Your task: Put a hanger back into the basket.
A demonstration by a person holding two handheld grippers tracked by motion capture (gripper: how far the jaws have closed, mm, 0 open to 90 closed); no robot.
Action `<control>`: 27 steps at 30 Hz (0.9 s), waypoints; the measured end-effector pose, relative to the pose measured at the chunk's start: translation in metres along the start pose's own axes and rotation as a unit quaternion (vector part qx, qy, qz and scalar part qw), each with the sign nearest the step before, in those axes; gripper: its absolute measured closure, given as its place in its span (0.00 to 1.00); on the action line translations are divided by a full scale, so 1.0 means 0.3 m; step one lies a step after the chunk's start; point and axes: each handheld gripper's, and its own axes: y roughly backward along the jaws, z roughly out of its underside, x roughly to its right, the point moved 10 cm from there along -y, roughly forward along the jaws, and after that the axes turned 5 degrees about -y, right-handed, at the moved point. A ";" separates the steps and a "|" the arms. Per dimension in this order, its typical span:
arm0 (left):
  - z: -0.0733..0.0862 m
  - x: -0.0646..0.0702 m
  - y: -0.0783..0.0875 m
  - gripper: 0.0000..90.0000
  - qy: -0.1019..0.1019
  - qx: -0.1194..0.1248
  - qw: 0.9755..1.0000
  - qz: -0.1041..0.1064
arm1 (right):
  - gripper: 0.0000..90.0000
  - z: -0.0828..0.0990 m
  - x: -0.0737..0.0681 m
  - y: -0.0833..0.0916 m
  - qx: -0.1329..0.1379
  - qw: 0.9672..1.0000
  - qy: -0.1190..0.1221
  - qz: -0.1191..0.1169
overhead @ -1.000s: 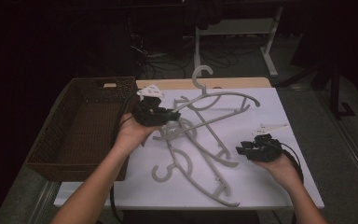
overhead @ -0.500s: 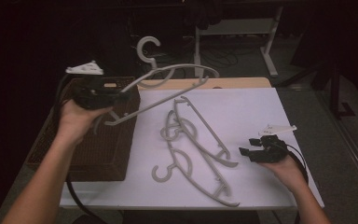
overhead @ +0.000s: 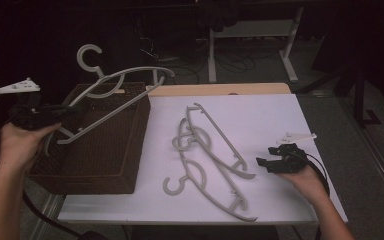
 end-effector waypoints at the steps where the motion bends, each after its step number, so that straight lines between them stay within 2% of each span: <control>1: 0.022 -0.024 0.003 0.88 0.008 -0.002 1.000 -0.006 | 0.37 0.000 -0.001 -0.001 0.000 1.000 0.000 0.000; 5: 0.103 -0.105 0.009 0.88 0.031 -0.007 0.999 -0.025 | 0.36 -0.003 0.000 -0.006 -0.001 1.000 0.000 0.002; 9: 0.153 -0.157 0.020 0.88 0.054 0.000 0.998 -0.038 | 0.36 -0.002 0.001 -0.007 -0.002 1.000 0.000 0.003; 13: 0.198 -0.177 0.009 0.88 0.059 -0.015 0.997 -0.046 | 0.36 -0.010 0.008 -0.004 0.002 1.000 -0.003 0.005; 18: 0.238 -0.187 -0.009 0.88 0.070 -0.013 0.997 -0.041 | 0.36 -0.025 0.015 -0.005 0.004 1.000 -0.003 0.009; 21: 0.253 -0.196 0.004 0.89 0.078 -0.006 0.996 -0.041 | 0.36 -0.027 0.016 -0.004 0.005 1.000 -0.001 0.012; 24: 0.258 -0.214 0.036 0.88 0.082 0.003 0.995 -0.051 | 0.36 -0.016 0.017 -0.003 0.001 1.000 -0.001 0.015; 26: 0.267 -0.224 0.050 0.88 0.082 -0.001 0.995 -0.059 | 0.36 -0.011 0.016 0.002 0.001 1.000 -0.003 0.015; 27: 0.274 -0.223 0.046 0.88 0.086 -0.004 0.995 -0.054 | 0.36 -0.010 0.018 0.004 0.002 1.000 -0.002 0.016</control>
